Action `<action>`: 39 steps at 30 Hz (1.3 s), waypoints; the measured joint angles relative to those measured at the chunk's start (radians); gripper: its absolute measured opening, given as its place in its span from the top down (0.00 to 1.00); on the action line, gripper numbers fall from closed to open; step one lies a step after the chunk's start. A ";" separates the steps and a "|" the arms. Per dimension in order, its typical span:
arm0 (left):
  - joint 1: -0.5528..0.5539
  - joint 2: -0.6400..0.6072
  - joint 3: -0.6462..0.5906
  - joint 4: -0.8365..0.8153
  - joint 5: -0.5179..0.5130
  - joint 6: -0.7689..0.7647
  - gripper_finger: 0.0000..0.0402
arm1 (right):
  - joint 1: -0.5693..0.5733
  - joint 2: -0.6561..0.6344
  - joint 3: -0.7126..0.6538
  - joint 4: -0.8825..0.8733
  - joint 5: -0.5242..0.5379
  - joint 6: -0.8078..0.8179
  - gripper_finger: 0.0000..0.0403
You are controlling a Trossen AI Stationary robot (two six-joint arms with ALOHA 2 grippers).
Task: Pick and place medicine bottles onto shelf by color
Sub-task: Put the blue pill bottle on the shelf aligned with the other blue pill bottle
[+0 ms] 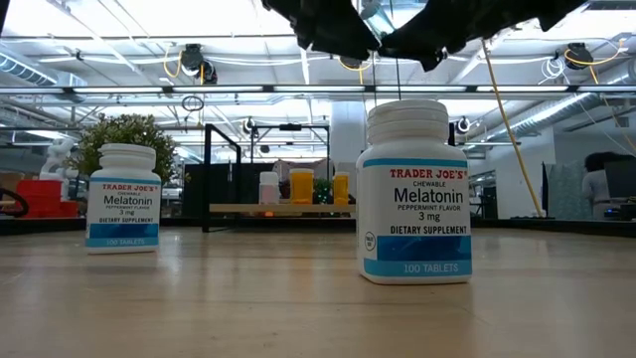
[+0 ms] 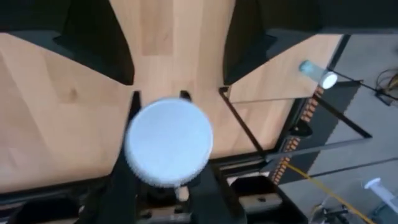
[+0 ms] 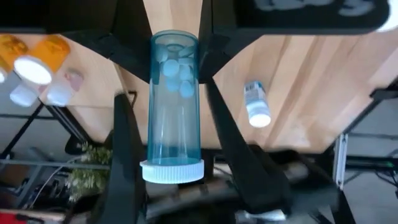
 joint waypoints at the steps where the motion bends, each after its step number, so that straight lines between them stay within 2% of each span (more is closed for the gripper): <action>1: -0.002 0.000 0.000 0.007 0.000 0.000 0.37 | 0.000 -0.006 0.000 -0.012 0.000 -0.002 0.77; 7: -0.011 0.011 0.000 0.107 -0.002 -0.019 0.33 | 0.000 -0.040 0.000 -0.006 -0.001 -0.024 0.74; 16: -0.028 0.017 0.000 0.214 0.005 -0.052 0.46 | 0.001 -0.085 -0.040 0.038 -0.004 -0.042 0.76; 21: -0.048 0.020 0.000 0.233 0.000 -0.032 0.51 | 0.001 -0.110 -0.041 0.039 -0.064 -0.042 0.75; 26: -0.053 0.020 0.000 0.316 -0.002 -0.023 0.51 | 0.002 -0.123 -0.041 0.048 -0.081 -0.041 0.75; 33: -0.059 0.082 0.000 0.471 0.010 -0.012 0.51 | 0.002 -0.121 -0.041 0.077 -0.086 -0.045 0.75; 39: -0.059 0.118 0.001 0.531 0.012 0.016 0.51 | 0.002 -0.120 -0.043 0.072 -0.105 -0.044 0.75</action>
